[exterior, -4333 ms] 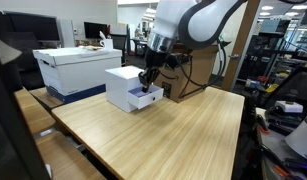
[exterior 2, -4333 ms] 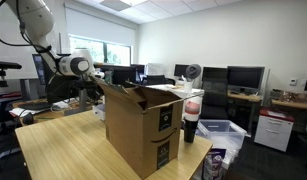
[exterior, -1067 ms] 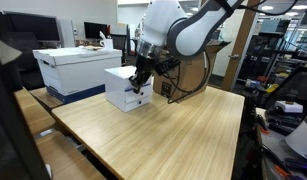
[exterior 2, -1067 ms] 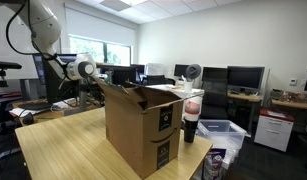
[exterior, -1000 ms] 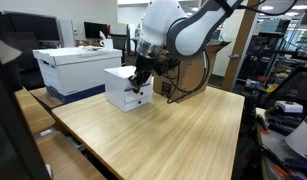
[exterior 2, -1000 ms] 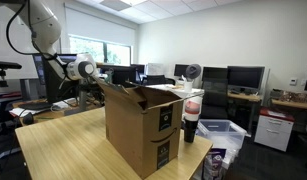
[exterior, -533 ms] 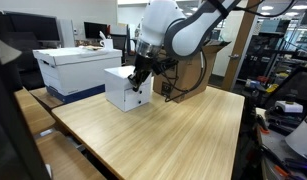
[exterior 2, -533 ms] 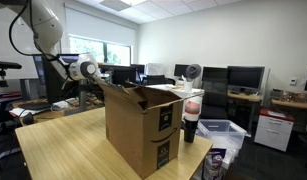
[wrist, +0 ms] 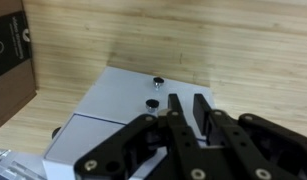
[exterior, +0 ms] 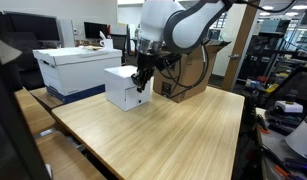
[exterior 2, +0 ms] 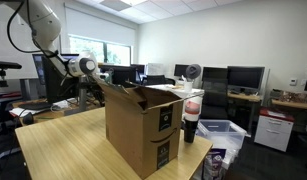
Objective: Open the second drawer on the white cabinet and put the white packet in the drawer then push the drawer closed.
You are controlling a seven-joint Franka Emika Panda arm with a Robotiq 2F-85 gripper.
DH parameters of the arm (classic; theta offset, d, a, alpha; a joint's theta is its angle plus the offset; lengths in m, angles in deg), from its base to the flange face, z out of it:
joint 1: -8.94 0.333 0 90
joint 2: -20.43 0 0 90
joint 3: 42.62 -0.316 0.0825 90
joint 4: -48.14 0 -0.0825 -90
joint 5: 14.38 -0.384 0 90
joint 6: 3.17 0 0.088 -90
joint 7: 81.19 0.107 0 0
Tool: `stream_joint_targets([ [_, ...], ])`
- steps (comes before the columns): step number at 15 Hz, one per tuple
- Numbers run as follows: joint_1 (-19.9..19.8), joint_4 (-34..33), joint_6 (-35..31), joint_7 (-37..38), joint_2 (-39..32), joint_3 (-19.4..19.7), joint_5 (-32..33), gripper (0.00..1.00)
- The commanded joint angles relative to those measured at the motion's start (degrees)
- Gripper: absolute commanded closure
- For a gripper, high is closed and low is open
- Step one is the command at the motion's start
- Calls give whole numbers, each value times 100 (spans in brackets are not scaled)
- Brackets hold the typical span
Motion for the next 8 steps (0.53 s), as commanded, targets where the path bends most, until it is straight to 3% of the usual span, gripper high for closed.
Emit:
stream_joint_targets([
  [1, -94, 283, 775, -38, 621, -236, 51, 49],
  [3, -177, 313, 1136, -35, 847, -393, 23, 36],
  [4, -255, 407, 1262, -195, 1074, -541, 7, 22],
  [8, -445, 619, 1207, -490, 1433, -782, -80, 2],
])
